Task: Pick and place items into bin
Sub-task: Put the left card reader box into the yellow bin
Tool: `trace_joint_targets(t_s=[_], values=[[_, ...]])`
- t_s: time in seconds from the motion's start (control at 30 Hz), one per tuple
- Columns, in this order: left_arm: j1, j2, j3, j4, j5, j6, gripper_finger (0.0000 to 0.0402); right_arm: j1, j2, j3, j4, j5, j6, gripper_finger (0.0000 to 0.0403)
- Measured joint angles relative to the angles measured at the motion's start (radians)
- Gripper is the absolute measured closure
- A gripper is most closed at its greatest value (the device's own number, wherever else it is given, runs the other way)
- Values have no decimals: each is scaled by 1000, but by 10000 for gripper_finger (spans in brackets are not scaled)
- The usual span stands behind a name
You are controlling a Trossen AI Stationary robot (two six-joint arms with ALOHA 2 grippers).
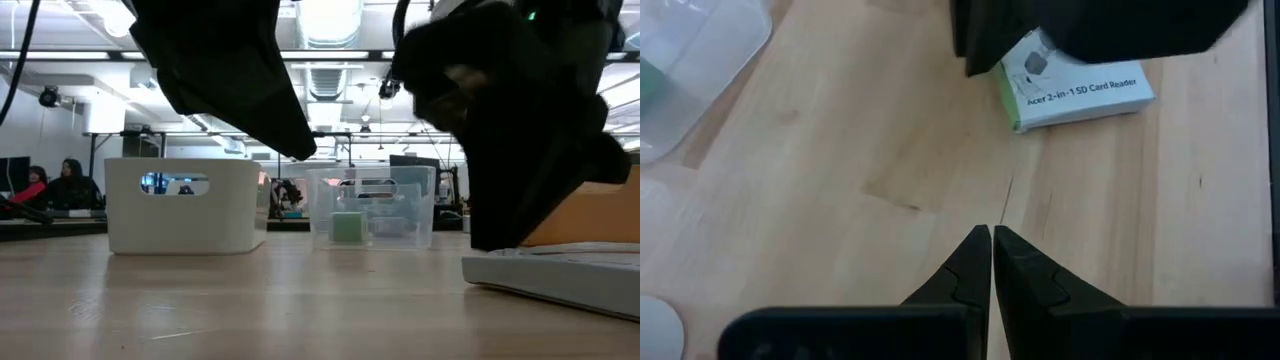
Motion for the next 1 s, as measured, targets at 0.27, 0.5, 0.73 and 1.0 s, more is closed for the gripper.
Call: trace_joint_targets(t_s=[0.27, 0.5, 0.73, 1.0], values=[[0, 0, 0, 2, 0, 30, 402, 61, -4, 24, 0, -93, 35, 344], [1, 0, 0, 8, 1, 38, 402, 153, -20, 67, -18, -40, 99, 345], [3, 0, 0, 63, 2, 84, 402, 119, -11, 88, -74, 92, 167, 356], [6, 0, 0, 74, 2, 90, 402, 5, 32, 80, -39, 40, 11, 360]])
